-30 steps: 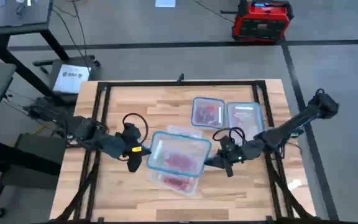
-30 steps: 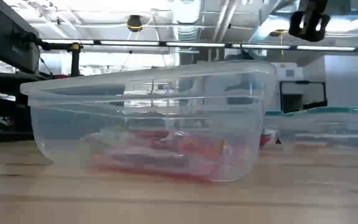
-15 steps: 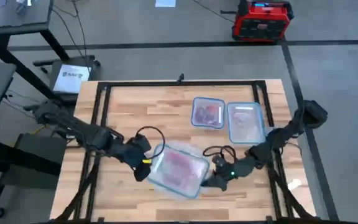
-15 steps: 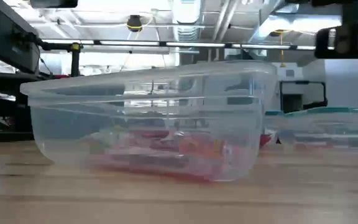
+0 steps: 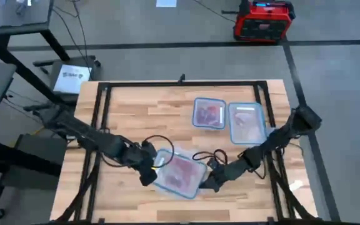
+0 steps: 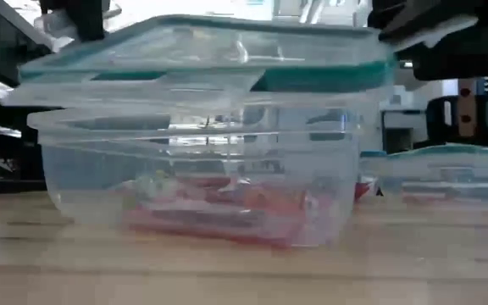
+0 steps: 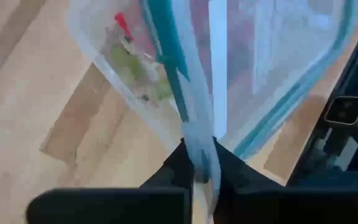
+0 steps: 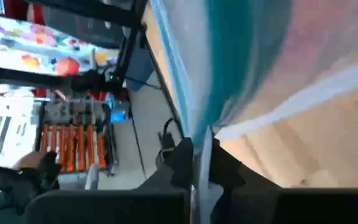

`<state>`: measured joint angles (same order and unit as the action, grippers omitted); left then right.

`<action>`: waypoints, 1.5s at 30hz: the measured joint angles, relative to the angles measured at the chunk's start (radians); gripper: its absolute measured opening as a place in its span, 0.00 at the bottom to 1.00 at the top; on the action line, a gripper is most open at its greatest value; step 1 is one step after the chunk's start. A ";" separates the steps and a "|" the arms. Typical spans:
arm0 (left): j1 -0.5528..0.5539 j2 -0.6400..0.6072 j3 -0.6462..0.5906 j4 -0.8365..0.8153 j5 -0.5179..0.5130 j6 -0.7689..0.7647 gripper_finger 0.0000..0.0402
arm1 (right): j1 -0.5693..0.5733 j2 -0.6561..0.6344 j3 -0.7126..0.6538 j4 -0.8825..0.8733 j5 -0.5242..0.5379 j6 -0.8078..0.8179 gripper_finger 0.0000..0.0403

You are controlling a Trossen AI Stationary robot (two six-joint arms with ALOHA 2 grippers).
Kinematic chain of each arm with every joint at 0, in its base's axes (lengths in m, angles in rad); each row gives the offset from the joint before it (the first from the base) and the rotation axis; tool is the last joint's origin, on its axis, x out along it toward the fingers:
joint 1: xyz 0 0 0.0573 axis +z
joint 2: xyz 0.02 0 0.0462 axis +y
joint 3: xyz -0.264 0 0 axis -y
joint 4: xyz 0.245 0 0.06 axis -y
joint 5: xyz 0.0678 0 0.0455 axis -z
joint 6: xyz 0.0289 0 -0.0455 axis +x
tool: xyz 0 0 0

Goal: Sort candy

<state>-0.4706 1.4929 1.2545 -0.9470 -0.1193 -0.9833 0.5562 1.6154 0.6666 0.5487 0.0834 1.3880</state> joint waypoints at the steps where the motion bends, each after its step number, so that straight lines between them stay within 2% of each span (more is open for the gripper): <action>1: 0.000 0.000 0.000 0.002 0.003 0.002 0.00 | -0.008 -0.003 0.000 -0.001 -0.023 -0.001 0.01; 8: 0.000 -0.051 -0.001 0.013 0.009 0.002 0.00 | -0.054 -0.070 -0.001 -0.029 -0.131 -0.008 0.01; 14: 0.021 -0.053 -0.002 0.015 0.028 0.018 0.00 | -0.136 -0.074 -0.001 -0.093 -0.300 -0.023 0.02; 16: 0.024 -0.052 -0.002 0.019 0.032 0.019 0.00 | -0.154 -0.072 0.000 -0.121 -0.327 -0.032 0.03; 25: 0.032 -0.052 -0.003 -0.047 0.039 0.032 0.00 | -0.210 -0.080 -0.001 -0.150 -0.420 -0.071 0.25; 29: 0.032 -0.053 -0.004 -0.053 -0.005 0.012 0.00 | -0.236 -0.092 -0.001 -0.176 -0.485 -0.073 0.32; 34: 0.034 -0.053 -0.003 0.029 -0.016 0.031 0.00 | -0.239 -0.173 -0.001 -0.209 -0.488 -0.123 0.34; 38: 0.033 -0.072 -0.003 0.110 -0.012 0.030 0.00 | -0.243 -0.315 -0.001 -0.233 -0.469 -0.172 0.34; 41: 0.033 -0.103 -0.003 0.155 -0.041 -0.005 0.00 | -0.225 -0.434 -0.001 -0.267 -0.366 -0.260 0.34; 45: 0.025 -0.148 -0.003 0.152 -0.165 -0.086 0.00 | -0.197 -0.578 -0.001 -0.310 -0.192 -0.472 0.34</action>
<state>-0.4455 1.3454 1.2518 -0.7949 -0.2842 -1.0689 0.3588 1.0377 0.6655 0.2383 -0.1086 0.9162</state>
